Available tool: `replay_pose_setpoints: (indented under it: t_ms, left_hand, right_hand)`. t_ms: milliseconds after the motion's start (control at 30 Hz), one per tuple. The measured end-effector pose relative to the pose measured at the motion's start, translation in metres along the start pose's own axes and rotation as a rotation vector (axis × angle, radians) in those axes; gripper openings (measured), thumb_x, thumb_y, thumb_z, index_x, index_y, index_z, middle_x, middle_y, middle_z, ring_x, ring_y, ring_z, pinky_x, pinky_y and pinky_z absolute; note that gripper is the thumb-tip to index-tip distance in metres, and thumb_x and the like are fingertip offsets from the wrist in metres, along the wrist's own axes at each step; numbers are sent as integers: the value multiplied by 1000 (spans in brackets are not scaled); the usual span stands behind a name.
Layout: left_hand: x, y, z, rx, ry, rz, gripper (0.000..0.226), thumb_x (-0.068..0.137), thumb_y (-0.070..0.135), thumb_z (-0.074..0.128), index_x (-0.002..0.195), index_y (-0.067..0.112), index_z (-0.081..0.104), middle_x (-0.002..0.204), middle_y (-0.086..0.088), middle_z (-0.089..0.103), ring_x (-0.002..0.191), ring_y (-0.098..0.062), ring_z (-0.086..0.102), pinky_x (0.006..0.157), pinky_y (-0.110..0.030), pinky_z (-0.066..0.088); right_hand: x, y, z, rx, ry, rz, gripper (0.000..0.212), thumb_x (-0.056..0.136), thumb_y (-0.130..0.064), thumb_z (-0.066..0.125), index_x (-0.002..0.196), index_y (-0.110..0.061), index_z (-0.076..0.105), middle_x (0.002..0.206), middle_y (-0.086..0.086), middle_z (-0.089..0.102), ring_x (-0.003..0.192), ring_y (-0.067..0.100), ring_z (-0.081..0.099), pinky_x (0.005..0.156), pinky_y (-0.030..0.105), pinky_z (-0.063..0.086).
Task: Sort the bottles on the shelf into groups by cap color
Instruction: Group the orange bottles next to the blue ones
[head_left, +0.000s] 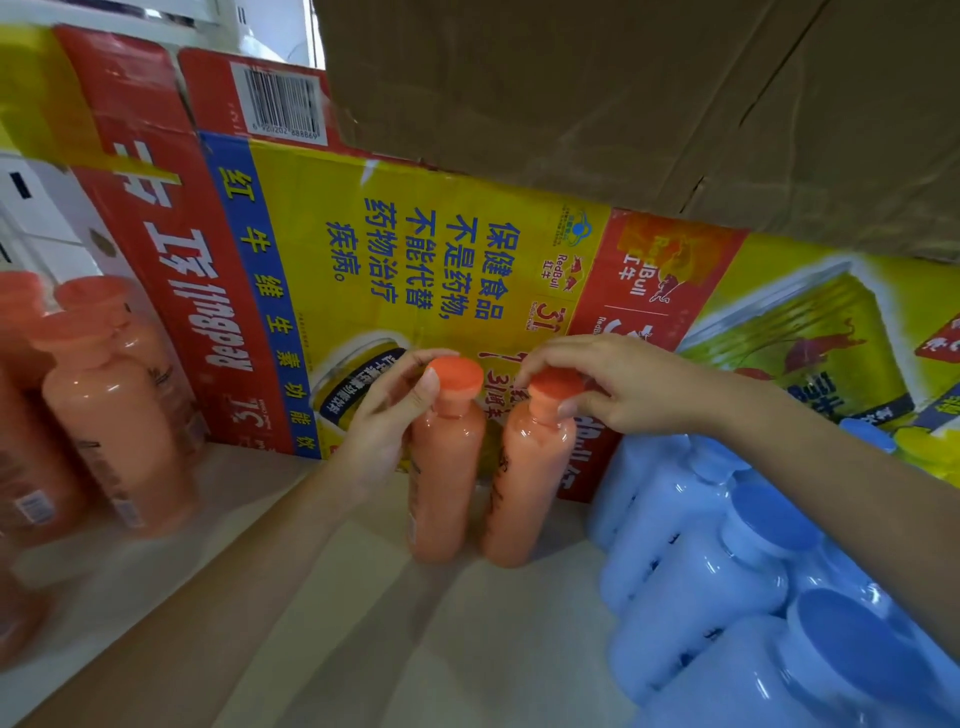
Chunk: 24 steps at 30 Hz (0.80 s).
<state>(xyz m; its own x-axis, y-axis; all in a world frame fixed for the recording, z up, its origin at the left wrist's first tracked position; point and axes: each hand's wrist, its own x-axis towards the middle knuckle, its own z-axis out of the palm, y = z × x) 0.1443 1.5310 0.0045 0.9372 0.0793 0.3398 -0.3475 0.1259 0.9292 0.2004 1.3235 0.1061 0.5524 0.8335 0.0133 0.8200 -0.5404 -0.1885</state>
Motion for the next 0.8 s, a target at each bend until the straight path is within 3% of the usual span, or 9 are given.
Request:
replay_pose_setpoints:
  t_ms: [100, 200, 267, 333, 433, 533, 633, 800]
  left_hand:
    - [1, 1, 1, 5, -40, -27, 66, 62, 69, 65, 106, 21, 59, 96, 8, 69, 93, -8, 63, 76, -17, 49]
    - [1, 3, 5, 44, -27, -25, 58, 68, 68, 59, 106, 25, 60, 97, 11, 69, 96, -5, 62, 78, -17, 48]
    - [-3, 5, 10, 42, 20, -14, 45, 78, 58, 50, 106, 24, 60, 94, 14, 69, 93, 1, 62, 79, -16, 46]
    - [-7, 7, 15, 102, 75, 30, 51, 75, 60, 54, 109, 23, 56, 96, 13, 66, 91, 3, 61, 77, -13, 46]
    - [-9, 10, 24, 319, 133, 50, 61, 70, 59, 66, 116, 24, 47, 102, 11, 59, 94, -2, 58, 79, -15, 47]
    - [-8, 10, 27, 397, 200, 58, 55, 68, 48, 59, 112, 19, 44, 96, 13, 56, 84, 5, 55, 72, -8, 44]
    - [-9, 11, 26, 354, 160, 67, 43, 74, 40, 56, 109, 17, 47, 94, 12, 57, 78, 13, 54, 70, -5, 43]
    - [-9, 12, 20, 152, 20, 5, 27, 86, 30, 43, 108, 23, 56, 97, 10, 65, 86, 7, 62, 72, -10, 47]
  right_hand:
    - [0, -4, -1, 38, 21, -17, 31, 86, -18, 62, 116, -24, 59, 122, -10, 56, 113, 8, 50, 87, 24, 38]
    - [0, -6, 1, -96, 104, 17, 41, 84, -45, 58, 121, -28, 53, 127, -13, 52, 116, 6, 48, 83, 27, 41]
    - [0, -6, 2, -228, 126, 64, 51, 81, -59, 51, 124, -32, 49, 130, -16, 49, 119, 6, 47, 79, 25, 38]
    - [0, -5, 2, -314, 138, 86, 51, 80, -63, 48, 122, -32, 51, 127, -15, 52, 115, 7, 49, 75, 24, 32]
    - [1, -5, 3, -283, 160, 84, 44, 83, -58, 49, 117, -30, 53, 121, -13, 56, 101, 4, 49, 72, 26, 33]
    - [2, -5, 4, -271, 131, 64, 41, 86, -52, 50, 118, -27, 52, 123, -10, 55, 110, 10, 51, 78, 30, 42]
    - [1, -3, 1, -217, 85, 53, 39, 87, -45, 55, 122, -28, 51, 129, -10, 53, 116, 12, 49, 85, 29, 40]
    - [0, -2, 2, -108, 54, 24, 36, 88, -29, 59, 123, -28, 52, 131, -11, 50, 97, 2, 42, 81, 22, 31]
